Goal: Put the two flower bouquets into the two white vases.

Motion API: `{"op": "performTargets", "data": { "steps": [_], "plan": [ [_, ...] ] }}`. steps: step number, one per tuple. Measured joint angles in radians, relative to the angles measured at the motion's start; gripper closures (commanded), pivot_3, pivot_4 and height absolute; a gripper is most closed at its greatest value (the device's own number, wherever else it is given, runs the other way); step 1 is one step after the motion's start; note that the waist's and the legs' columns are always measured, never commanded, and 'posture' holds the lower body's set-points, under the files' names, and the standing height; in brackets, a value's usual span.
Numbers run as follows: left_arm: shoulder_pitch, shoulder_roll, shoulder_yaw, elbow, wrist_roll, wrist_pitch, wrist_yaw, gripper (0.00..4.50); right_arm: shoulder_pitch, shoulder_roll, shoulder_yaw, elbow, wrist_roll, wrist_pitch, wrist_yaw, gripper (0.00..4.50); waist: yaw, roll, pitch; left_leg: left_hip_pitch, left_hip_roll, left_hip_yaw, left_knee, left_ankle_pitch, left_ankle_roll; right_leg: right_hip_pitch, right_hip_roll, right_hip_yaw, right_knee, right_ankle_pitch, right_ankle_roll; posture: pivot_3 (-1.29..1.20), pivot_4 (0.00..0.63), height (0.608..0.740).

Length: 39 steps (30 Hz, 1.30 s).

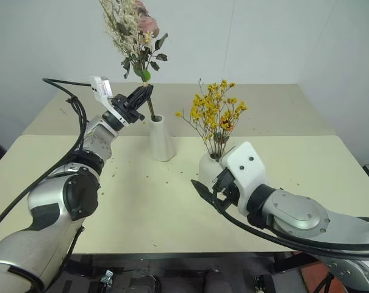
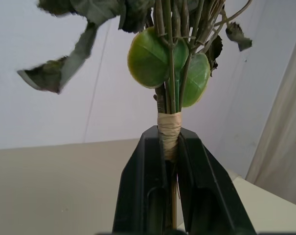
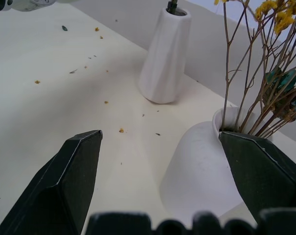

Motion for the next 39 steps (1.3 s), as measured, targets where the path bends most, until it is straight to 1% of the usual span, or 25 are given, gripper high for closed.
{"op": "performTargets", "data": {
  "steps": [14,21,27,36,38,39],
  "plan": [
    [0.007,-0.021,-0.016,0.000,0.012,-0.011,-0.034,4.40,0.044,0.044,0.000,-0.012,-0.131,-0.005,0.085,0.00,-0.001,0.000,0.000,0.000,0.000,0.000,0.000,0.000,0.000,0.000,0.000,0.000,0.000,0.000,0.000,0.00,0.150,0.740],
    [0.010,-0.013,-0.061,0.000,0.070,-0.052,-0.036,4.40,0.056,0.064,0.002,-0.018,-0.201,-0.006,0.123,0.00,-0.001,0.000,0.000,0.000,0.000,0.000,0.000,0.000,0.000,0.000,0.000,0.000,0.000,0.000,0.000,0.00,0.150,0.740],
    [0.038,-0.012,-0.063,0.000,0.075,-0.056,-0.035,4.40,0.065,0.083,0.003,-0.018,-0.260,-0.013,0.161,0.00,-0.001,0.000,0.000,0.000,0.000,0.000,0.000,0.000,0.000,0.000,0.000,0.000,0.000,0.000,0.000,0.00,0.150,0.740],
    [0.044,-0.005,-0.060,0.000,0.082,-0.074,-0.036,4.40,0.076,0.102,0.003,-0.018,-0.305,-0.016,0.209,0.00,-0.002,0.000,0.000,0.001,0.000,0.000,0.000,0.000,0.000,0.000,0.000,0.000,0.001,0.000,0.000,0.00,0.150,0.740],
    [0.045,-0.001,-0.060,0.000,0.080,-0.074,-0.054,3.68,0.076,0.102,0.002,-0.017,-0.315,-0.016,0.217,0.00,-0.002,0.000,0.000,0.001,0.000,0.000,0.000,0.000,0.000,0.000,0.000,0.000,0.001,0.000,0.000,0.00,0.150,0.740],
    [0.045,0.000,-0.060,0.000,0.080,-0.074,-0.062,3.48,0.076,0.102,0.002,-0.017,-0.317,-0.016,0.220,0.00,-0.002,0.000,0.000,0.001,0.000,0.000,0.000,0.000,0.000,0.000,0.000,0.000,0.000,0.000,0.000,0.00,0.150,0.740]
  ]
}}
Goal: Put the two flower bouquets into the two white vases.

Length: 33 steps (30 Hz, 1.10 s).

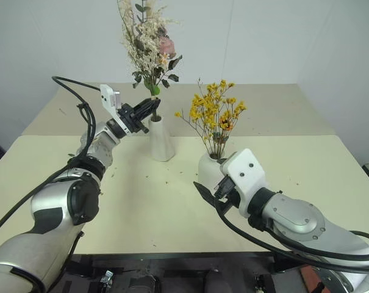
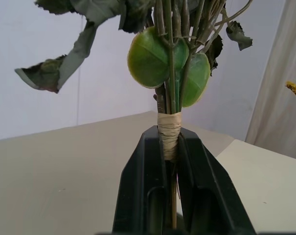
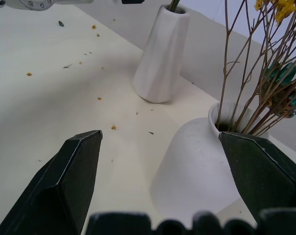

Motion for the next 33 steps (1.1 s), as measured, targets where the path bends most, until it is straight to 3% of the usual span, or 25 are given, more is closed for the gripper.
{"op": "performTargets", "data": {
  "steps": [11,26,33],
  "plan": [
    [0.006,0.011,-0.001,-0.001,-0.001,-0.001,-0.051,0.04,-0.001,0.002,0.002,0.002,-0.044,0.000,0.037,0.00,0.000,0.000,0.000,0.000,0.000,0.000,0.000,0.000,0.000,0.000,0.000,0.000,0.000,0.000,0.000,0.00,0.150,0.740],
    [0.029,0.087,-0.109,-0.006,0.085,-0.003,-0.083,0.04,-0.002,0.013,0.018,0.021,-0.094,0.000,0.071,0.00,-0.001,0.000,0.000,0.000,0.000,0.000,0.000,0.000,0.000,0.000,0.000,0.000,0.000,0.000,0.000,0.00,0.150,0.740],
    [0.033,0.178,-0.086,-0.060,0.028,0.018,-0.248,0.04,-0.002,0.023,0.034,0.021,-0.114,0.002,0.087,0.00,-0.004,0.000,0.000,0.001,0.000,0.000,0.000,0.000,0.000,0.000,0.000,0.000,0.001,0.000,0.000,0.00,0.150,0.740]
  ]
}}
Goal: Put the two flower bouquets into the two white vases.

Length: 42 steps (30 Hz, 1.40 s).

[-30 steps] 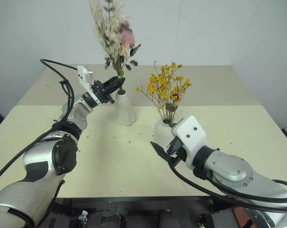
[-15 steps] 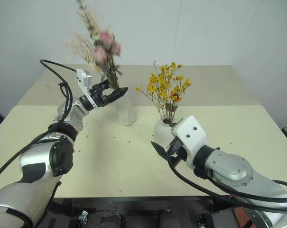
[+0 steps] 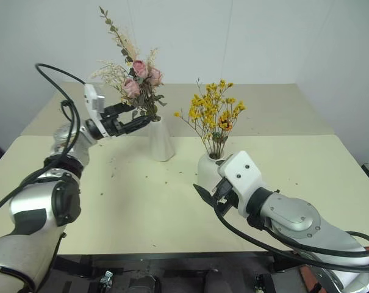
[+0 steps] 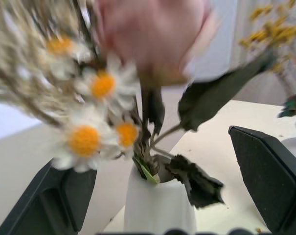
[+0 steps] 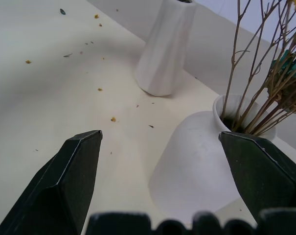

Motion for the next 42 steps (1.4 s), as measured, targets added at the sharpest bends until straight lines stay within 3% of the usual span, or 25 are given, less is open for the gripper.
{"op": "performTargets", "data": {
  "steps": [8,13,15,18,21,33,42],
  "plan": [
    [0.248,0.193,-0.030,-0.170,0.000,-0.045,-0.175,0.04,0.084,-0.011,-0.054,0.000,-0.017,-0.010,0.045,0.00,0.001,0.000,0.000,0.001,0.001,0.000,0.000,0.000,0.000,0.000,0.000,0.000,0.002,0.000,-0.001,0.00,0.150,0.740],
    [0.569,0.325,0.070,-0.439,-0.123,0.050,-0.199,0.04,0.352,-0.062,-0.337,0.025,-0.034,-0.103,0.233,0.00,0.003,0.000,0.000,0.000,0.001,0.000,0.000,0.000,0.000,0.000,0.000,0.000,0.001,0.000,-0.001,0.00,0.150,0.740],
    [0.720,0.352,0.123,-0.664,-0.205,0.142,-0.193,0.04,0.442,-0.065,-0.494,0.053,-0.036,-0.194,0.364,0.00,0.011,-0.001,-0.001,0.003,0.002,0.001,0.000,0.000,0.000,0.003,0.000,0.000,0.001,-0.001,0.002,0.00,0.150,0.740],
    [0.887,0.412,0.212,-0.896,-0.295,0.266,-0.159,0.04,0.538,-0.087,-0.650,0.151,-0.055,-0.304,0.539,0.00,0.013,-0.004,-0.003,0.007,0.004,0.002,0.000,0.000,0.000,0.006,0.000,0.000,0.001,-0.005,0.006,0.00,0.150,0.740],
    [0.959,0.453,0.291,-1.040,-0.352,0.329,-0.116,0.04,0.556,-0.124,-0.720,0.234,-0.065,-0.375,0.658,0.00,0.012,-0.005,-0.004,0.010,0.004,0.003,0.000,0.000,0.000,0.007,0.000,0.000,0.002,-0.009,-0.001,0.00,0.150,0.740],
    [1.074,0.471,0.354,-1.168,-0.396,0.369,-0.021,0.04,0.512,-0.164,-0.692,0.446,-0.195,-0.585,0.783,0.00,0.004,-0.005,-0.005,0.009,0.004,0.004,-0.002,-0.001,0.000,0.004,0.000,0.000,0.004,-0.009,0.002,0.00,0.150,0.740],
    [1.091,0.424,0.311,-1.233,-0.433,0.371,0.007,0.04,0.402,-0.178,-0.625,0.510,-0.175,-0.549,0.777,0.00,0.003,-0.005,-0.005,0.009,0.004,0.004,-0.002,-0.001,0.000,0.004,0.001,0.001,0.004,-0.011,-0.002,0.00,0.150,0.740]
  ]
}}
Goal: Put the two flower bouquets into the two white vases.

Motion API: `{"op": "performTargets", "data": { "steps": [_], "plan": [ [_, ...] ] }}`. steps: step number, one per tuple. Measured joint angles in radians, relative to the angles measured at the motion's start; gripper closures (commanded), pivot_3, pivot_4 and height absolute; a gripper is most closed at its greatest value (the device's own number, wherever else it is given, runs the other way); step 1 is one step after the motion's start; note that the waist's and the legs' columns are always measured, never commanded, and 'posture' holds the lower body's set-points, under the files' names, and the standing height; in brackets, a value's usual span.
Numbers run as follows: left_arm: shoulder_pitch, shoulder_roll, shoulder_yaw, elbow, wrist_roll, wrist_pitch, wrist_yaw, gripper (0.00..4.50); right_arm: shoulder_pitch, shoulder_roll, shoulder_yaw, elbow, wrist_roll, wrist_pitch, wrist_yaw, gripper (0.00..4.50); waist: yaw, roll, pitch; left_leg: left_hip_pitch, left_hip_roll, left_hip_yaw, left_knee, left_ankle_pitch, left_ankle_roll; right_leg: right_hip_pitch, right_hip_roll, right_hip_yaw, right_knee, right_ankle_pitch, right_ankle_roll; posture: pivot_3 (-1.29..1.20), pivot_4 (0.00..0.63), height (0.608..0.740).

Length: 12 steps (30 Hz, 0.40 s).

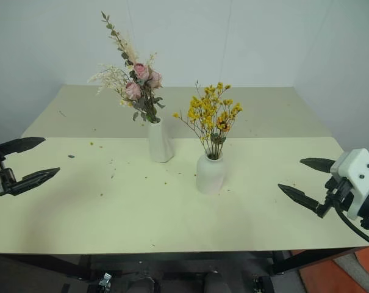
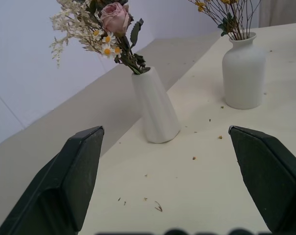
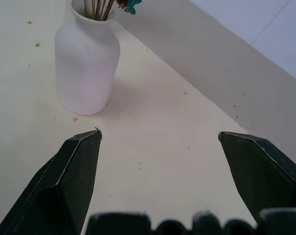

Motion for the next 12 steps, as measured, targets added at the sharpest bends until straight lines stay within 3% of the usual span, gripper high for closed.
{"op": "performTargets", "data": {
  "steps": [8,12],
  "plan": [
    [-0.006,-0.007,-0.048,-0.010,0.000,0.005,0.003,0.04,-0.011,-0.020,0.007,-0.003,0.002,0.026,0.006,0.00,0.001,0.000,0.000,0.000,0.000,0.000,0.000,0.000,0.000,0.000,0.000,0.000,0.000,0.002,0.004,0.00,0.150,0.740],
    [-0.007,0.017,-0.075,-0.055,0.003,0.011,0.001,0.04,-0.009,-0.011,0.071,-0.005,-0.029,0.023,-0.011,0.00,0.000,0.000,0.000,0.000,0.000,0.000,0.000,0.000,0.000,0.000,0.000,0.000,0.000,0.001,0.002,0.00,0.150,0.740]
  ]
}}
